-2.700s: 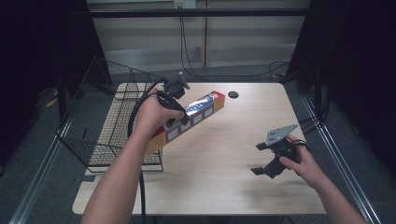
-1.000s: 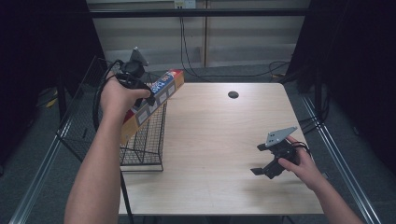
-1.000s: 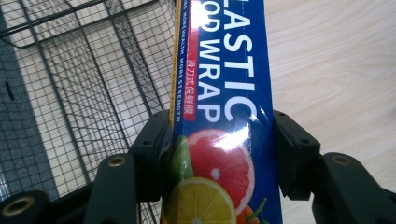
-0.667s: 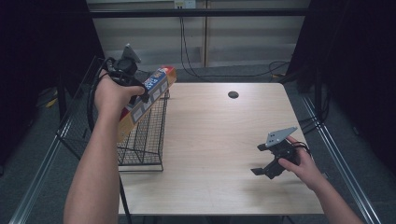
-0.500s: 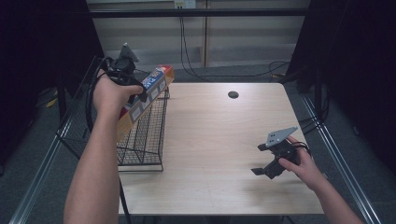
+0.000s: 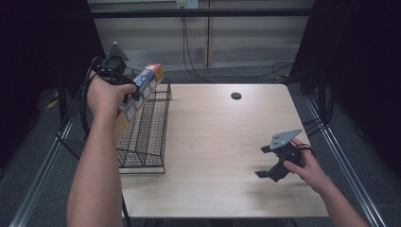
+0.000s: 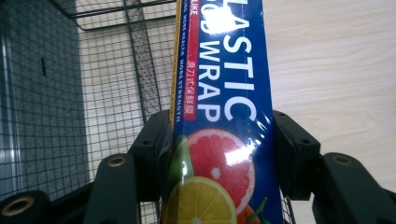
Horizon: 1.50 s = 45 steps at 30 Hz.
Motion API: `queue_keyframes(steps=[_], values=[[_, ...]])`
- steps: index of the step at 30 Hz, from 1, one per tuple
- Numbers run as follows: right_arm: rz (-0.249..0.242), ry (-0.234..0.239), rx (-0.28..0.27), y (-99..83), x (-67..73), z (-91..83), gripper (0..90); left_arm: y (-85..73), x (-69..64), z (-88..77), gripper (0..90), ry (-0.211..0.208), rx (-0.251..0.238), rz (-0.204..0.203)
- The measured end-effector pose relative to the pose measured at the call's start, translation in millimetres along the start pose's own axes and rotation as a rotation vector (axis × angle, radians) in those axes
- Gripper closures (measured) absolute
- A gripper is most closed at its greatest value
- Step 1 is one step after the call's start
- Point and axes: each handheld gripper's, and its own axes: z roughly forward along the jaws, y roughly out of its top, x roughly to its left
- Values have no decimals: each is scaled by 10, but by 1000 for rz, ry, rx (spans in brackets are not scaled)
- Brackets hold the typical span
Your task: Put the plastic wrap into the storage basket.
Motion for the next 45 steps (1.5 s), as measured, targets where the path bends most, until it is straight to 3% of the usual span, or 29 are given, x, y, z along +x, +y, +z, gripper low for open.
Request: queue_keyframes(steps=[17, 20, 25, 45], values=[[2, 1, 1, 4, 8, 7, 24, -64, 216, -115, 458, 66, -25, -85], [0, 3, -2, 4, 5, 7, 24, -95, 281, -134, 460, 75, -38, -116], [-2, 4, -2, 3, 2, 8, 23, -121, 324, -133, 458, 84, -24, -122], [-6, -2, -2, 0, 1, 2, 24, -248, 518, -206, 457, 94, -55, -199]])
